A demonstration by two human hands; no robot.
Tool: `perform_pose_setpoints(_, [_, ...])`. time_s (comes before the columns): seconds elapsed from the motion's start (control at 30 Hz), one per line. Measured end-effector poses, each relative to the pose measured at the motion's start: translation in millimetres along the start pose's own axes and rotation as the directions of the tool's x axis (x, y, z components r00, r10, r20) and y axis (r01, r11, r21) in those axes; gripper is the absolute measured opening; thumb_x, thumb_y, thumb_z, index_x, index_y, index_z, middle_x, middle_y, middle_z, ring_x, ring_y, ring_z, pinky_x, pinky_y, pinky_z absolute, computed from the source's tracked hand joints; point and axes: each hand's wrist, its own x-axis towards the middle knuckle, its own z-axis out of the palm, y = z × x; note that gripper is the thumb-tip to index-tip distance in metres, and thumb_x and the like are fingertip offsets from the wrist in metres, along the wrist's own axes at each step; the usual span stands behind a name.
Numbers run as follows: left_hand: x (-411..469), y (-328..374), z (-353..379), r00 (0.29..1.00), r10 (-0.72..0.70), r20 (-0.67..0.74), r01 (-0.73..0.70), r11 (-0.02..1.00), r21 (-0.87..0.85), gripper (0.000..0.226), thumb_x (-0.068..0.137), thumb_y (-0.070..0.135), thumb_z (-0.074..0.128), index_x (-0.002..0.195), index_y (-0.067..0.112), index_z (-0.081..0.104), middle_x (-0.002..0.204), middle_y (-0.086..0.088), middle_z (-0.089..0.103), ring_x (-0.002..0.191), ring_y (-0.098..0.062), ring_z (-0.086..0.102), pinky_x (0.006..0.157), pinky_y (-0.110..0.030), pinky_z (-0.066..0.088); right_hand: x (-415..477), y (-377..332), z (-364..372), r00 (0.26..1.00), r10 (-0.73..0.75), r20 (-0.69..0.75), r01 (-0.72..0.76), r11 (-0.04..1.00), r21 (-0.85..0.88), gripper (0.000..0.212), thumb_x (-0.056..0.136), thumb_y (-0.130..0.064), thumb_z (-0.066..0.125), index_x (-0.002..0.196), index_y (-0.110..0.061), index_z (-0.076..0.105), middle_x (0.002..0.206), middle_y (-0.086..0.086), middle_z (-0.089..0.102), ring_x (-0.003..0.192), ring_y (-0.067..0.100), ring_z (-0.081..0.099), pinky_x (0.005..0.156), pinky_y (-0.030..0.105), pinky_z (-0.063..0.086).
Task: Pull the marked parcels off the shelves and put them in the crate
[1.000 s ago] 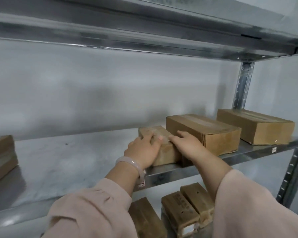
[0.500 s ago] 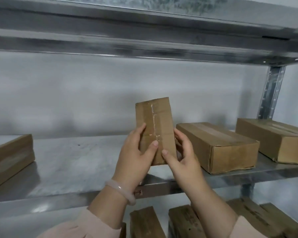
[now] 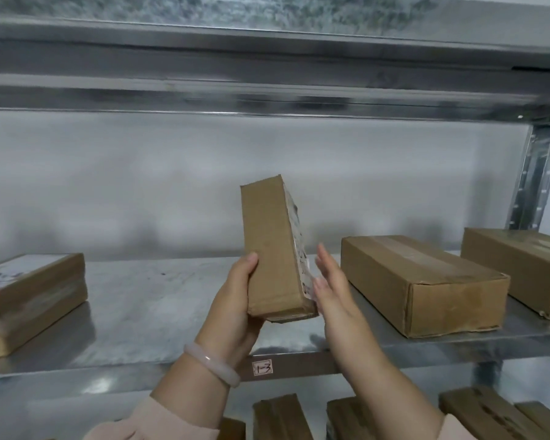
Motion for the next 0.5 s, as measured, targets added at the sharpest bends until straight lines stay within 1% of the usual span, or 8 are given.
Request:
perform_pose_setpoints(0.03, [-0.7, -0.8, 0.0, 0.999, -0.027, -0.017, 0.027, 1.000, -0.013, 0.048, 0.085, 0.044, 0.060, 0.120, 0.011, 0.065, 0.117, -0.014, 0.069, 0.110, -0.029, 0.066, 0.091, -0.044, 0.053, 2.8, 1.1, -0.3, 0.999, 0.020, 0.035, -0.021, 1.000, 0.014, 0.041, 0.092, -0.053, 0.044, 0.129, -0.069, 0.034, 0.130, -0.042, 0.041, 0.111, -0.025, 0.043, 0.077, -0.001, 0.040])
perform_pose_setpoints(0.1, [-0.9, -2.2, -2.3, 0.997, 0.037, -0.065, -0.031, 0.996, 0.082, 0.037, 0.093, 0.038, 0.055, 0.119, 0.015, 0.066, 0.112, -0.009, 0.072, 0.103, -0.024, 0.069, 0.079, -0.037, 0.057, 6.2, 3.9, -0.1, 1.000, 0.016, 0.024, -0.017, 0.999, 0.029, 0.040, 0.095, -0.045, 0.049, 0.128, -0.066, 0.040, 0.134, -0.037, 0.042, 0.113, -0.022, 0.045, 0.080, 0.002, 0.043])
perform_pose_setpoints(0.2, [2.0, 1.7, -10.6, 0.950, 0.282, -0.134, -0.203, 0.884, 0.422, 0.034, 0.097, 0.022, 0.055, 0.128, 0.033, 0.059, 0.103, 0.013, 0.072, 0.092, -0.005, 0.070, 0.073, -0.025, 0.056, 11.4, 10.3, -1.1, 0.995, -0.015, -0.094, 0.008, 0.997, -0.074, 0.045, 0.092, -0.040, 0.059, 0.130, -0.059, 0.044, 0.134, -0.028, 0.043, 0.118, -0.011, 0.048, 0.097, 0.021, 0.047])
perform_pose_setpoints(0.27, [2.6, 7.3, -15.0, 0.930, 0.340, -0.142, -0.208, 0.802, 0.560, 0.040, 0.096, 0.018, 0.056, 0.131, 0.038, 0.056, 0.105, 0.018, 0.069, 0.089, 0.000, 0.068, 0.074, -0.022, 0.056, 16.3, 11.8, -1.0, 0.995, 0.003, -0.104, -0.021, 0.984, -0.175, 0.049, 0.090, -0.039, 0.061, 0.134, -0.053, 0.044, 0.134, -0.023, 0.044, 0.120, -0.005, 0.048, 0.104, 0.032, 0.044])
perform_pose_setpoints(0.33, [0.0, 13.7, -16.1, 0.961, 0.251, -0.120, -0.136, 0.800, 0.585, 0.039, 0.095, 0.029, 0.058, 0.134, 0.035, 0.056, 0.119, 0.014, 0.067, 0.100, -0.001, 0.066, 0.092, -0.033, 0.055, 22.0, 11.3, 1.8, 0.995, 0.029, -0.100, -0.052, 0.972, -0.230, 0.051, 0.089, -0.038, 0.063, 0.137, -0.045, 0.046, 0.133, -0.017, 0.046, 0.122, 0.001, 0.048, 0.106, 0.033, 0.042])
perform_pose_setpoints(0.37, [-1.4, 17.1, -17.3, 0.978, 0.181, -0.098, -0.090, 0.804, 0.588, 0.042, 0.091, 0.038, 0.062, 0.133, 0.033, 0.057, 0.122, 0.012, 0.067, 0.104, -0.004, 0.066, 0.096, -0.038, 0.052, 25.4, 10.7, 4.0, 0.994, 0.026, -0.105, -0.052, 0.964, -0.259, 0.051, 0.088, -0.037, 0.063, 0.136, -0.043, 0.047, 0.130, -0.018, 0.047, 0.121, 0.001, 0.049, 0.104, 0.029, 0.042])
perform_pose_setpoints(0.43, [-3.1, 23.4, -20.8, 0.994, 0.098, -0.049, -0.046, 0.777, 0.628, 0.052, 0.079, 0.051, 0.067, 0.127, 0.033, 0.062, 0.120, 0.007, 0.069, 0.105, -0.010, 0.067, 0.097, -0.043, 0.051, 31.7, 9.2, 9.0, 0.994, 0.014, -0.105, -0.047, 0.948, -0.316, 0.052, 0.086, -0.038, 0.064, 0.135, -0.041, 0.049, 0.123, -0.022, 0.048, 0.117, -0.003, 0.049, 0.095, 0.017, 0.039])
perform_pose_setpoints(0.5, [-2.6, 26.9, -25.8, 0.994, 0.086, -0.066, -0.014, 0.707, 0.707, 0.056, 0.070, 0.053, 0.065, 0.124, 0.037, 0.062, 0.125, 0.004, 0.064, 0.108, -0.014, 0.066, 0.098, -0.040, 0.051, 36.6, 7.8, 13.5, 0.996, 0.048, -0.072, -0.070, 0.939, -0.336, 0.053, 0.084, -0.041, 0.064, 0.135, -0.041, 0.050, 0.123, -0.022, 0.050, 0.109, -0.011, 0.050, 0.088, 0.011, 0.038])
